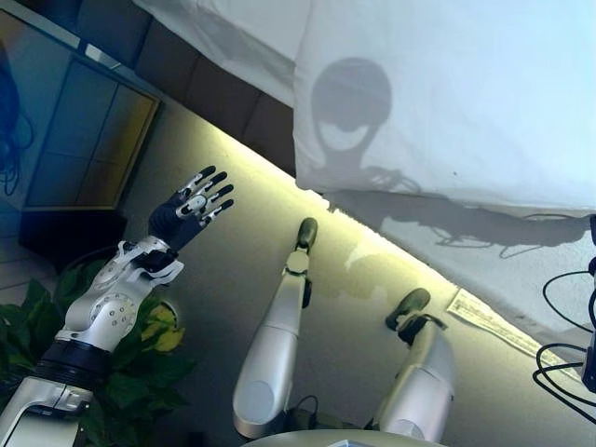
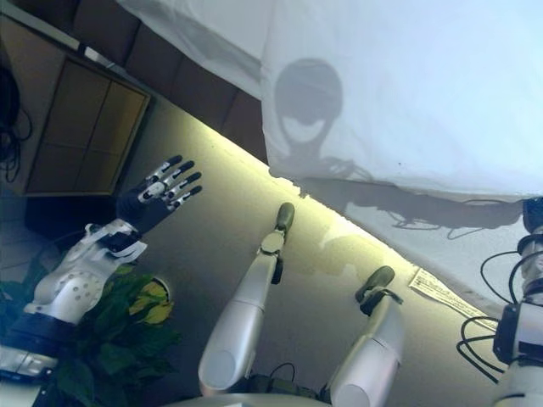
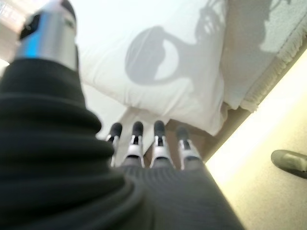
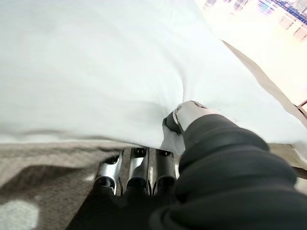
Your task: Make the bed neatly
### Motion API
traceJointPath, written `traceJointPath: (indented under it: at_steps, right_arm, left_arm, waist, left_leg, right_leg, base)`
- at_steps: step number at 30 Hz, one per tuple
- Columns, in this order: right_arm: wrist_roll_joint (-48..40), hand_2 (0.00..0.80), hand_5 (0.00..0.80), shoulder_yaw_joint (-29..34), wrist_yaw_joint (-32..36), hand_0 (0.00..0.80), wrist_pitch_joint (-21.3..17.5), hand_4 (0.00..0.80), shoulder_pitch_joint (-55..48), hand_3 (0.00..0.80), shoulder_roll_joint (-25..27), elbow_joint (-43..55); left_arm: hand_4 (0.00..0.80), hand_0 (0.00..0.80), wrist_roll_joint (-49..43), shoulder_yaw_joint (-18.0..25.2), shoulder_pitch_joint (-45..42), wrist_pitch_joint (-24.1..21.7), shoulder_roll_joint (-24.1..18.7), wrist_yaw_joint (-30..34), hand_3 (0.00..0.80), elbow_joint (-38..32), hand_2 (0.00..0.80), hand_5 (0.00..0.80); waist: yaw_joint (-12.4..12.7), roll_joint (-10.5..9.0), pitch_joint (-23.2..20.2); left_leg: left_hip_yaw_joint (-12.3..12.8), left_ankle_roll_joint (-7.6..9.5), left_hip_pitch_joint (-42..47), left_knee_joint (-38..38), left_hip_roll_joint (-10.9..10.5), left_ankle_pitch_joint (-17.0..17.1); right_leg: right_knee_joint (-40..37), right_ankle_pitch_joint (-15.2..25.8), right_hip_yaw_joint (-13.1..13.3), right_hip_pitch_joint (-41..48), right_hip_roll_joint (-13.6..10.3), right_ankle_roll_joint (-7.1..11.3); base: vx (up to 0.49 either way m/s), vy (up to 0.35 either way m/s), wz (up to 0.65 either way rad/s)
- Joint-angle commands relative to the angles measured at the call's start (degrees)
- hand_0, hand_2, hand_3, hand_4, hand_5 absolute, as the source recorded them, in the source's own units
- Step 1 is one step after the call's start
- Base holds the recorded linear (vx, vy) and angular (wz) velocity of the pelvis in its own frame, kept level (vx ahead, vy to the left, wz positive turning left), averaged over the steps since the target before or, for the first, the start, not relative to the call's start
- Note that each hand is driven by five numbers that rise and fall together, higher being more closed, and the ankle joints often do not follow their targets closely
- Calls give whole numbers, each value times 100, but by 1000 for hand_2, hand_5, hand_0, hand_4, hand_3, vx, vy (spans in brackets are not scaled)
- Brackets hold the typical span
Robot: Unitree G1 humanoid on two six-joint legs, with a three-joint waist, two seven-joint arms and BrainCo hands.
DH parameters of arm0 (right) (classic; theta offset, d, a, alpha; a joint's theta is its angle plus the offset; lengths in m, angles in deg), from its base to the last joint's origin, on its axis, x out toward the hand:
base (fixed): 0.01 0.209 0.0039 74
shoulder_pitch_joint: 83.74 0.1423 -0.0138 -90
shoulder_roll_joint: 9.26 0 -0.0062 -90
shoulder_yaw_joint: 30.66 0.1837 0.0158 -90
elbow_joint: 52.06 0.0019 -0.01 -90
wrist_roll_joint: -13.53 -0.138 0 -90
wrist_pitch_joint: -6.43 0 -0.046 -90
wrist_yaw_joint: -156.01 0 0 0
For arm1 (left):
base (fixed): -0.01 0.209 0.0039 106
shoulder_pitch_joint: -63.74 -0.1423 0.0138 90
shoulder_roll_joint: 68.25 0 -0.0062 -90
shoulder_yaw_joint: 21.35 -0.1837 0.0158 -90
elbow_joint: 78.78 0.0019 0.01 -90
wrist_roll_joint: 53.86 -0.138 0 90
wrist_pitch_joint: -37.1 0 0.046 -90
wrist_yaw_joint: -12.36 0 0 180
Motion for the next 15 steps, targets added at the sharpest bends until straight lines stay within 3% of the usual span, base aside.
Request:
traceJointPath:
  at_steps: [1, 9, 13, 15]
  right_arm:
    - [-126, 800, 800, 58, 322, 800, 3, 800, -509, 800, -151, 190]
    - [1484, 800, 800, -456, 860, 800, -625, 800, -755, 800, -995, 718]
    - [1377, 800, 800, -883, 1128, 800, -670, 800, -817, 800, -1591, 1377]
    - [1379, 800, 800, -1173, 895, 800, -785, 800, -794, 800, -1887, 1868]
  left_arm:
    - [0, 0, 42, 288, -158, -208, 323, 97, 0, -166, 0, 0]
    - [0, 0, -70, 132, -36, 105, 638, -341, 0, -151, 0, 0]
    - [0, 0, -340, -87, 72, 202, 978, -256, 0, 102, 0, 0]
    - [0, 0, -422, -369, 252, 105, 1161, -478, 0, 361, 0, 0]
  waist:
    - [17, 149, -185]
    - [-56, 50, -285]
    - [-143, -23, -326]
    - [-221, -62, -317]
  left_leg:
    - [-3, -252, -13, 393, 482, -202]
    - [31, -241, 419, 265, 477, -283]
    - [106, -232, 641, 174, 498, -303]
    - [123, -222, 719, 181, 484, -323]
  right_leg:
    - [-926, 1651, 459, -420, -105, 340]
    - [-1370, 1839, 354, 77, -107, 371]
    - [-1595, 1929, 301, 342, -98, 388]
    - [-1672, 1974, 331, 434, -64, 390]
  base:
    - [14, 49, 1]
    - [6, 30, -3]
    - [0, 43, -2]
    - [-5, 50, -3]
